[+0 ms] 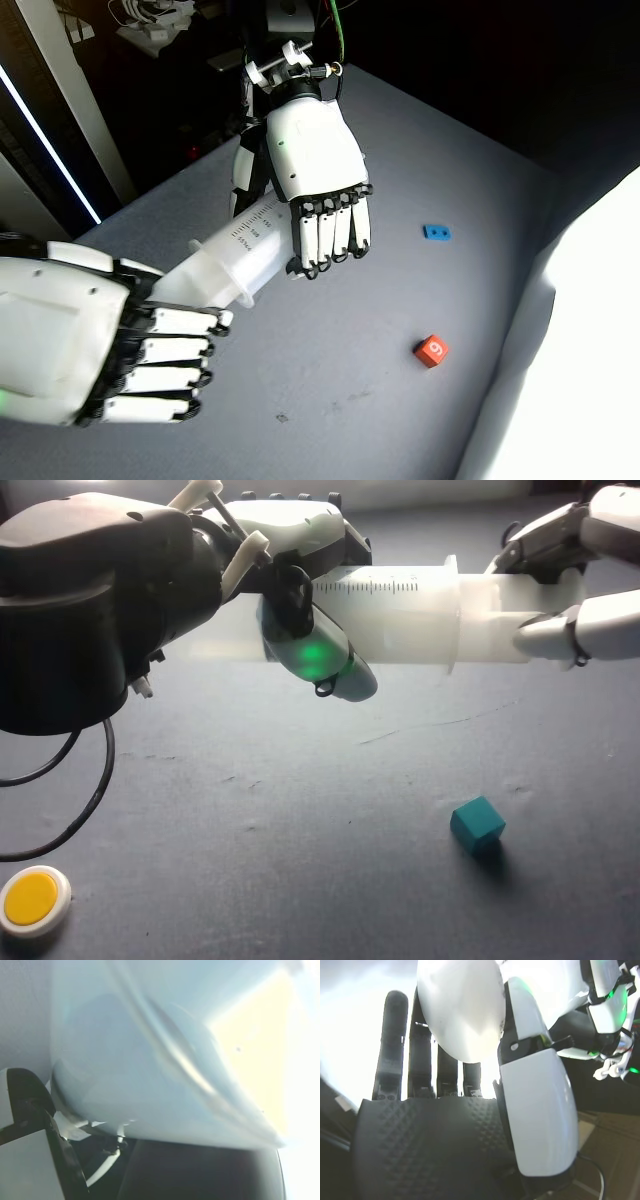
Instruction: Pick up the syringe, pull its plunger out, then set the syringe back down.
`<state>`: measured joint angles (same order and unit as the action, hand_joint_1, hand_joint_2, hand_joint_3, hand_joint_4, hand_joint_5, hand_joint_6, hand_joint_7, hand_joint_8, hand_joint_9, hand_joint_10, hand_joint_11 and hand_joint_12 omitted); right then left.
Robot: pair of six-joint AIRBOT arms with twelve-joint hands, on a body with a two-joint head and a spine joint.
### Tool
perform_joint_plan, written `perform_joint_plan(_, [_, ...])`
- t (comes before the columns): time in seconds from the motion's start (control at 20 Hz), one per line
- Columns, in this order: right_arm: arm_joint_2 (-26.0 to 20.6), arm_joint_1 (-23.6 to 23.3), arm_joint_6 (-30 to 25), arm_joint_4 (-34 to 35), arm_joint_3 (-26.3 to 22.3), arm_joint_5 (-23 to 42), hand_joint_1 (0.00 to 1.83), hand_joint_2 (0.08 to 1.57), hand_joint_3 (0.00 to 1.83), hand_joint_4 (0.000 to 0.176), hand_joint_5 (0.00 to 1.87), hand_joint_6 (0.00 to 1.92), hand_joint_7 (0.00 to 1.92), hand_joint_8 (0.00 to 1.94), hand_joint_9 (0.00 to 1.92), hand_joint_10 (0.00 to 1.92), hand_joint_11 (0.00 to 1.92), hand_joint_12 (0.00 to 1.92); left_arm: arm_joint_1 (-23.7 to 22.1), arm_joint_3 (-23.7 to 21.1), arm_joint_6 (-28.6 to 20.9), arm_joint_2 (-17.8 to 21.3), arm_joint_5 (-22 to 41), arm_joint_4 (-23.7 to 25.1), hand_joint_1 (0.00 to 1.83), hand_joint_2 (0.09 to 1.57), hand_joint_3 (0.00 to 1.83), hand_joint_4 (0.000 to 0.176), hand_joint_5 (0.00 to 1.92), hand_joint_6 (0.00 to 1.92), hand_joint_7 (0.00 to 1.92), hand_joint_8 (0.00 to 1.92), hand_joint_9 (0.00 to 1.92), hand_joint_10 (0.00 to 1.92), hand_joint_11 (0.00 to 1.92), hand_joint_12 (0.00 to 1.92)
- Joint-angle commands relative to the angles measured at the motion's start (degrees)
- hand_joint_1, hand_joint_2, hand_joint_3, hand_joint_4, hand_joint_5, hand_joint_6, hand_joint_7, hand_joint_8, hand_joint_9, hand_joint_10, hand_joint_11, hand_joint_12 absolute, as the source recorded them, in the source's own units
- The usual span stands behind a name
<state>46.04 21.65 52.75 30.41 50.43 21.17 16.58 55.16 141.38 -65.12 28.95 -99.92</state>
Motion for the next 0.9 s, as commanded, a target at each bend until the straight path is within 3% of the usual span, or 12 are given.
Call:
perform_joint_plan(0.0, [-1.8, -0.7, 0.7, -0.7, -0.3, 4.6, 1.16, 1.24, 0.00, 0.000, 0.74, 1.24, 0.77, 1.46, 0.58, 1.23, 0.23, 1.56, -1.0, 0.8, 1.2, 0.9, 6.0, 3.8, 1.33, 1.23, 0.00, 0.000, 0.77, 1.26, 0.79, 1.36, 0.64, 1.53, 0.29, 1.62])
perform_joint_plan(0.05, [-2.4, -0.8, 0.9, -0.7, -0.6, 4.3, 1.16, 1.24, 0.00, 0.000, 0.76, 1.22, 0.76, 1.47, 0.58, 1.22, 0.22, 1.55, -1.0, 0.9, 1.2, 0.9, 6.0, 3.8, 1.20, 1.23, 0.00, 0.000, 0.78, 1.22, 0.79, 1.41, 0.63, 1.32, 0.31, 1.60])
perform_joint_plan(0.1, [-3.2, -0.8, 1.1, -0.7, -0.9, 4.0, 1.16, 1.24, 0.00, 0.000, 0.75, 1.23, 0.76, 1.48, 0.57, 1.23, 0.20, 1.57, -1.0, 0.9, 1.2, 0.9, 6.0, 3.8, 1.17, 1.22, 0.00, 0.000, 0.79, 1.21, 0.79, 1.40, 0.65, 1.23, 0.32, 1.59])
perform_joint_plan(0.15, [-4.1, -0.9, 1.1, -0.7, -1.3, 3.5, 1.16, 1.25, 0.00, 0.000, 0.75, 1.24, 0.75, 1.48, 0.56, 1.24, 0.18, 1.59, -1.0, 1.0, 1.2, 0.9, 6.0, 3.8, 1.30, 1.22, 0.00, 0.000, 0.76, 1.24, 0.80, 1.37, 0.64, 1.49, 0.29, 1.61])
perform_joint_plan(0.2, [-5.3, -1.0, 1.1, -0.7, -1.7, 3.1, 1.16, 1.24, 0.00, 0.000, 0.76, 1.22, 0.77, 1.46, 0.57, 1.25, 0.19, 1.59, -1.0, 1.0, 1.2, 0.9, 6.0, 3.8, 1.32, 1.23, 0.00, 0.000, 0.74, 1.28, 0.79, 1.37, 0.62, 1.54, 0.26, 1.63])
perform_joint_plan(0.25, [-6.2, -1.0, 1.1, -0.7, -2.0, 2.7, 1.29, 1.25, 0.00, 0.000, 0.73, 1.26, 0.77, 1.43, 0.58, 1.54, 0.19, 1.60, -1.0, 1.0, 1.2, 0.9, 6.0, 3.8, 1.33, 1.23, 0.00, 0.000, 0.76, 1.28, 0.81, 1.34, 0.63, 1.52, 0.27, 1.60])
perform_joint_plan(0.3, [-7.5, -1.2, 1.1, -0.7, -2.4, 2.2, 1.17, 1.24, 0.00, 0.000, 0.76, 1.23, 0.77, 1.45, 0.56, 1.27, 0.18, 1.59, -1.0, 1.0, 1.2, 0.9, 6.0, 3.8, 1.34, 1.22, 0.00, 0.000, 0.78, 1.26, 0.81, 1.32, 0.64, 1.51, 0.32, 1.59])
perform_joint_plan(0.7, [-13.9, -0.2, 1.2, -0.7, -4.4, -0.5, 1.16, 1.25, 0.00, 0.000, 0.74, 1.23, 0.77, 1.48, 0.57, 1.24, 0.19, 1.59, -0.9, 1.0, 1.2, 0.9, 6.0, 3.8, 1.33, 1.22, 0.00, 0.000, 0.76, 1.25, 0.80, 1.35, 0.65, 1.52, 0.31, 1.58])
perform_joint_plan(0.85, [-16.0, -0.2, 1.2, -0.7, -5.2, -1.2, 1.16, 1.24, 0.00, 0.000, 0.74, 1.23, 0.77, 1.47, 0.58, 1.24, 0.20, 1.59, -0.8, 1.0, 1.2, 0.9, 6.0, 3.8, 1.33, 1.23, 0.00, 0.000, 0.74, 1.33, 0.81, 1.30, 0.63, 1.53, 0.30, 1.56])
